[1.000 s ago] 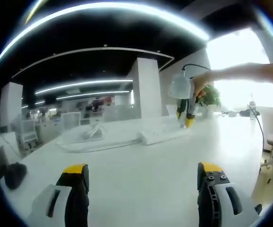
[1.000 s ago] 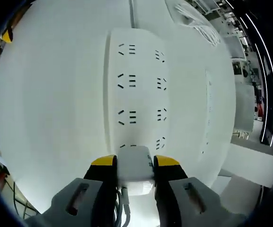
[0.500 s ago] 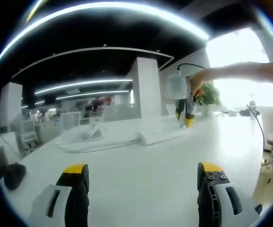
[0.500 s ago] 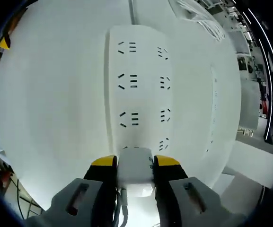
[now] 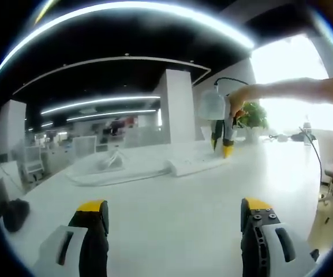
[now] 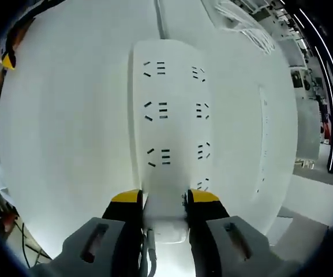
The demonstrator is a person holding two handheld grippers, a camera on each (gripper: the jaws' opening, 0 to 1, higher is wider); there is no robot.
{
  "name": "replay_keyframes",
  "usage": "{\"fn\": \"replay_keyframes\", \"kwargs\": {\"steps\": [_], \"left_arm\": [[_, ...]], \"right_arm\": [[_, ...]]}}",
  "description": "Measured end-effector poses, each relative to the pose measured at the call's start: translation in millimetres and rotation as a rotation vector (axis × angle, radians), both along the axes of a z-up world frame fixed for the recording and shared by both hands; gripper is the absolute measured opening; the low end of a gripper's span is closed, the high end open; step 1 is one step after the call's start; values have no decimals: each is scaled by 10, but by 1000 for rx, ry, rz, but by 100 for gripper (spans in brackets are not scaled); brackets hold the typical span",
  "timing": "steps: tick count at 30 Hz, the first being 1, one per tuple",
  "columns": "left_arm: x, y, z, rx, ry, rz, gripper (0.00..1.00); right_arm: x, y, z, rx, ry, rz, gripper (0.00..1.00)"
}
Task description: Straighten the power strip on the desk, plug the charger into it
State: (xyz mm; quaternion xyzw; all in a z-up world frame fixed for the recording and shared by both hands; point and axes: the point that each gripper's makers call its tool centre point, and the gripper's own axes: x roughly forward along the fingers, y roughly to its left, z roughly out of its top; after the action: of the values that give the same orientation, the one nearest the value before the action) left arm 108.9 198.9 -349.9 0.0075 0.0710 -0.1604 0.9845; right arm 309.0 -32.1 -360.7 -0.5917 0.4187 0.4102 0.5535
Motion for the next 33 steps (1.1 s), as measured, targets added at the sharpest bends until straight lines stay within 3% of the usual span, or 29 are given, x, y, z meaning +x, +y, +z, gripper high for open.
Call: {"fn": "replay_keyframes", "kwargs": {"steps": [4,5,8,11,15,24,33], "left_arm": [[-4,3,5,-3,-3,4,98],[-3,3,3,-3,-2,4,98],[2,2,-2,2,0,3,98],[3,1,-4,3,2,3,98],[4,8,0,-2,-1,7,98],[10,9,-4,-1,-1,4,98],[12,12,-8,-4,-2,4,98]], "right_arm": [[-34,45,-3,45,-27,21,30],[-33,101,7,80,-30,58,30],[-64,142,69,158,-32,39,30],[-147,115,117,145,-17,54,37],[-153,53,217,109,-66,91,53],[-206,-41,309,125,-102,80,52],[-223,-43,274,155,-86,62,38]]}}
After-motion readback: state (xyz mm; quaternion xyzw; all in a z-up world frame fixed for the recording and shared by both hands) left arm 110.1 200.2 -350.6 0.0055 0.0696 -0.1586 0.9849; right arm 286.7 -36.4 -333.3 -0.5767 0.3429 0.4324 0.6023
